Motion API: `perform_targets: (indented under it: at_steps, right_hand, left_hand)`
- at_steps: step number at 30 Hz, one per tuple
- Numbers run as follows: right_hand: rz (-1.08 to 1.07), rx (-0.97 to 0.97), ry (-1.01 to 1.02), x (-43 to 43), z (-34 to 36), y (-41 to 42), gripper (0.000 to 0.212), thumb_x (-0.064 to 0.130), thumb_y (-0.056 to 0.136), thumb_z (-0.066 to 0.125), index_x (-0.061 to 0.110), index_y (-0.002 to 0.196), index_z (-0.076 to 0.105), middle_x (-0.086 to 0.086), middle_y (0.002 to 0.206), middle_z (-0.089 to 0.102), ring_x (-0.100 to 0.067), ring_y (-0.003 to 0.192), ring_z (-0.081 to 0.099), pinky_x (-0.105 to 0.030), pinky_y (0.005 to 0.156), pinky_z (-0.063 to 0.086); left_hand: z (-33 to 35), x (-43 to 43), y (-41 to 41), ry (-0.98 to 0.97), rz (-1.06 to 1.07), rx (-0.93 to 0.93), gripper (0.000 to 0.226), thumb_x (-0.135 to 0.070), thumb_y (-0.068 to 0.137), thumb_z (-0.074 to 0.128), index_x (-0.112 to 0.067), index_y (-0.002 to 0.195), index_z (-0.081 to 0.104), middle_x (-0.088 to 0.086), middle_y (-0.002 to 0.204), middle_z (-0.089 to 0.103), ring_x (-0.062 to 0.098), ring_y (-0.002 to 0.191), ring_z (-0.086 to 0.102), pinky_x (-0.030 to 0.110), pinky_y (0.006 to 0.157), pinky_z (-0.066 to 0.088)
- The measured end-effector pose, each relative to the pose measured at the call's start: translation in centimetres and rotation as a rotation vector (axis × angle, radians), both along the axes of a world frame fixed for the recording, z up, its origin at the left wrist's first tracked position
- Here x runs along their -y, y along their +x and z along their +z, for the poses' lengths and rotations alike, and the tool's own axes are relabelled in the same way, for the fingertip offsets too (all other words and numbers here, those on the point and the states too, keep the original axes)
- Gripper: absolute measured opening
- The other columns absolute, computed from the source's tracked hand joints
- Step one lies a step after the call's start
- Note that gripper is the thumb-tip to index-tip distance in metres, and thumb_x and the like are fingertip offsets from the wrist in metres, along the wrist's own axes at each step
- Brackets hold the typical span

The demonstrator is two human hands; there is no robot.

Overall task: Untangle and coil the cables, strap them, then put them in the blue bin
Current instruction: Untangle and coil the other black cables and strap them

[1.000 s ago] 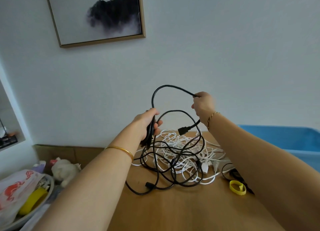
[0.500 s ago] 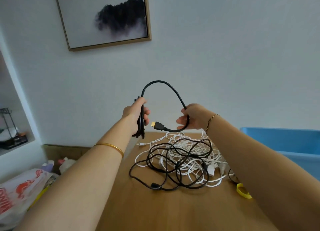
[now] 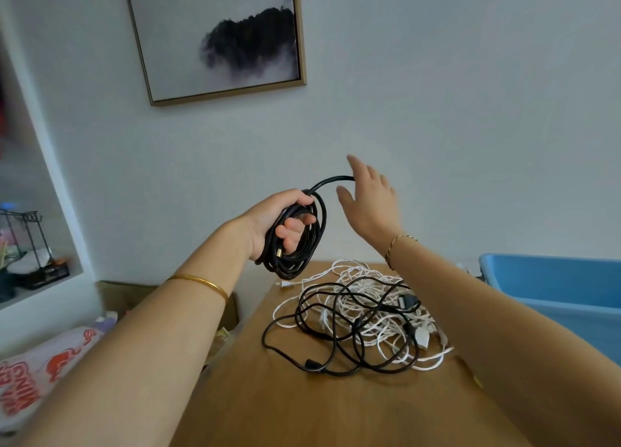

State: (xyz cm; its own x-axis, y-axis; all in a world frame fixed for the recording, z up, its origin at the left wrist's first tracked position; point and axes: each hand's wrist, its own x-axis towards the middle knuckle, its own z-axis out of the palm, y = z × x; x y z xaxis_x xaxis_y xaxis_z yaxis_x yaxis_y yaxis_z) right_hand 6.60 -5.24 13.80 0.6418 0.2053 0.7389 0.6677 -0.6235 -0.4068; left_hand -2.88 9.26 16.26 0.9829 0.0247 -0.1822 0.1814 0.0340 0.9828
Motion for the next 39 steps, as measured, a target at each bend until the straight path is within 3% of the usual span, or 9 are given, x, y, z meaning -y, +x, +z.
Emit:
perform_targets:
  at_steps: [4, 10, 13, 16, 22, 29, 33, 36, 39]
  right_hand:
    - [0.151, 0.144, 0.021, 0.1, 0.8, -0.3, 0.028, 0.025, 0.099, 0.041, 0.01, 0.106, 0.063, -0.01, 0.098, 0.059, -0.029, 0.096, 0.053, -0.039, 0.078, 0.042]
    - [0.072, 0.314, 0.039, 0.8, 2.2, -1.2, 0.029, 0.026, 0.1, 0.039, 0.007, 0.09, 0.059, -0.008, 0.09, 0.057, -0.025, 0.085, 0.05, -0.039, 0.067, 0.042]
    - [0.12, 0.199, 0.044, 0.9, 2.1, -1.4, 0.03, 0.028, 0.101, 0.035, 0.011, 0.087, 0.055, -0.003, 0.086, 0.056, -0.022, 0.08, 0.049, -0.038, 0.069, 0.041]
    - [0.316, 0.0, 0.153, 0.8, 1.5, -1.3, 0.033, 0.03, 0.102, 0.035, 0.008, 0.085, 0.053, 0.005, 0.072, 0.05, -0.018, 0.072, 0.046, -0.033, 0.068, 0.036]
    - [0.466, -0.129, 0.3, 0.6, 1.1, -1.1, 0.034, 0.023, 0.101, 0.038, 0.015, 0.069, 0.043, 0.008, 0.063, 0.038, -0.003, 0.057, 0.034, -0.018, 0.056, 0.03]
    - [0.619, -0.474, 0.521, -0.6, -1.4, -0.9, 0.028, 0.022, 0.102, 0.033, 0.015, 0.094, 0.059, 0.003, 0.059, 0.036, -0.008, 0.049, 0.029, -0.021, 0.042, 0.023]
    - [0.558, -0.529, 0.313, -2.1, -3.3, -2.0, 0.021, 0.003, 0.097, 0.032, 0.009, 0.092, 0.051, 0.001, 0.058, 0.04, -0.011, 0.048, 0.032, -0.023, 0.044, 0.023]
    - [0.435, -0.447, -0.044, -2.8, -3.8, -2.4, 0.018, 0.01, 0.098, 0.036, 0.004, 0.086, 0.048, -0.004, 0.063, 0.047, -0.017, 0.055, 0.041, -0.029, 0.053, 0.031]
    - [0.375, -0.4, -0.308, -2.6, -3.3, -3.3, 0.027, 0.018, 0.099, 0.038, -0.003, 0.092, 0.054, -0.014, 0.08, 0.056, -0.027, 0.071, 0.05, -0.032, 0.061, 0.036]
  left_hand:
    - [-0.1, 0.1, -0.3, -0.024, -0.082, 0.008, 0.032, -0.038, 0.09, 0.051, -0.009, 0.077, 0.055, -0.01, 0.038, 0.03, 0.002, 0.028, 0.026, 0.014, 0.033, 0.028]
    - [-0.1, -0.1, -1.0, -0.014, -0.269, -0.01, 0.046, -0.052, 0.078, 0.056, -0.007, 0.085, 0.062, -0.009, 0.041, 0.034, 0.001, 0.029, 0.03, 0.014, 0.036, 0.032]
    - [0.0, -0.2, -1.0, -0.053, -0.393, 0.014, 0.046, -0.052, 0.075, 0.068, -0.006, 0.082, 0.065, -0.008, 0.04, 0.038, 0.001, 0.028, 0.034, 0.015, 0.035, 0.036]
    - [-0.1, -0.3, -0.7, -0.159, -0.501, 0.044, 0.043, -0.042, 0.066, 0.08, -0.004, 0.082, 0.065, -0.007, 0.039, 0.043, 0.001, 0.027, 0.038, 0.017, 0.034, 0.039]
    - [-0.2, 0.5, -0.8, -0.214, -0.346, 0.12, 0.039, -0.045, 0.083, 0.046, -0.006, 0.081, 0.054, -0.009, 0.037, 0.039, 0.001, 0.024, 0.034, 0.014, 0.031, 0.035]
    - [1.2, 0.8, -0.4, -0.472, -0.259, 0.232, 0.035, -0.045, 0.082, 0.047, -0.01, 0.076, 0.048, -0.01, 0.037, 0.04, 0.003, 0.023, 0.037, 0.012, 0.031, 0.035]
    - [1.6, 1.4, 0.0, -0.706, -0.023, 0.332, 0.035, -0.043, 0.089, 0.051, -0.013, 0.071, 0.047, -0.01, 0.041, 0.041, 0.002, 0.027, 0.036, 0.011, 0.035, 0.036]
    - [1.7, 1.7, 0.5, -0.803, 0.228, 0.429, 0.029, -0.031, 0.088, 0.059, -0.015, 0.068, 0.044, -0.006, 0.047, 0.045, 0.003, 0.032, 0.036, 0.013, 0.038, 0.036]
    - [1.5, 1.5, 0.7, -0.749, 0.424, 0.458, 0.028, -0.026, 0.087, 0.062, -0.015, 0.069, 0.043, -0.002, 0.052, 0.049, 0.007, 0.032, 0.037, 0.015, 0.039, 0.037]
